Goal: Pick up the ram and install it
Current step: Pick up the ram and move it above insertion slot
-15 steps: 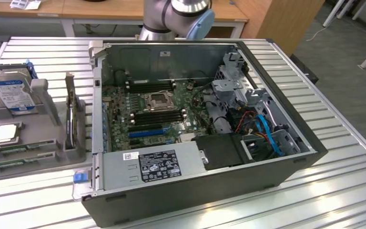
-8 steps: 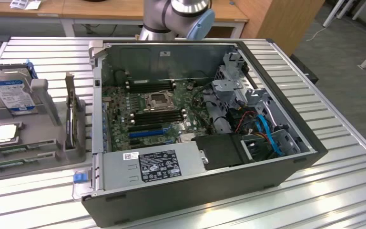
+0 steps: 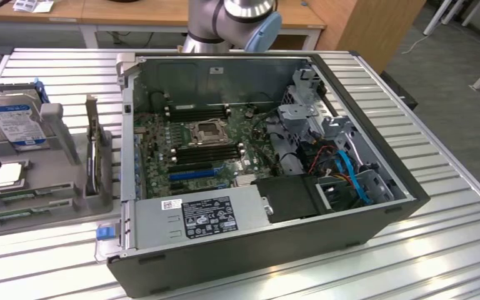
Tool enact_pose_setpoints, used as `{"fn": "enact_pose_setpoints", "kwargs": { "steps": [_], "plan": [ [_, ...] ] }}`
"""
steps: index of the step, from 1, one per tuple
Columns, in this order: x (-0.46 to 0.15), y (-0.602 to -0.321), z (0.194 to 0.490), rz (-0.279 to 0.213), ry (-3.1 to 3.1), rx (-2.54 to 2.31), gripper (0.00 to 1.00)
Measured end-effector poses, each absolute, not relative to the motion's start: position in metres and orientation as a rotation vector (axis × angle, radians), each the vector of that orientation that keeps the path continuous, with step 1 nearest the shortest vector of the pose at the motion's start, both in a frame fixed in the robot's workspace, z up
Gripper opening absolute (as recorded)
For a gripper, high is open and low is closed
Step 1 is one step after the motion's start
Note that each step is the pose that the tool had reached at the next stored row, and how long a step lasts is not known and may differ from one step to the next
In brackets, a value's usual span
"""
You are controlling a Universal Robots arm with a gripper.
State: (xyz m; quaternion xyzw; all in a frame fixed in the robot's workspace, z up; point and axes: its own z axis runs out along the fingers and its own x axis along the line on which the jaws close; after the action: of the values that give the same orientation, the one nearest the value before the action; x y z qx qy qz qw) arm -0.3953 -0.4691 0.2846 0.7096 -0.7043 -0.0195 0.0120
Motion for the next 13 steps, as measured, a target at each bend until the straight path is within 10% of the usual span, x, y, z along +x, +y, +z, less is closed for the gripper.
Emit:
{"fn": "enact_pose_setpoints", "kwargs": {
  "steps": [13],
  "plan": [
    [-0.3952,-0.4692,0.2779,-0.057,-2.194,2.211,0.29]
  ]
}}
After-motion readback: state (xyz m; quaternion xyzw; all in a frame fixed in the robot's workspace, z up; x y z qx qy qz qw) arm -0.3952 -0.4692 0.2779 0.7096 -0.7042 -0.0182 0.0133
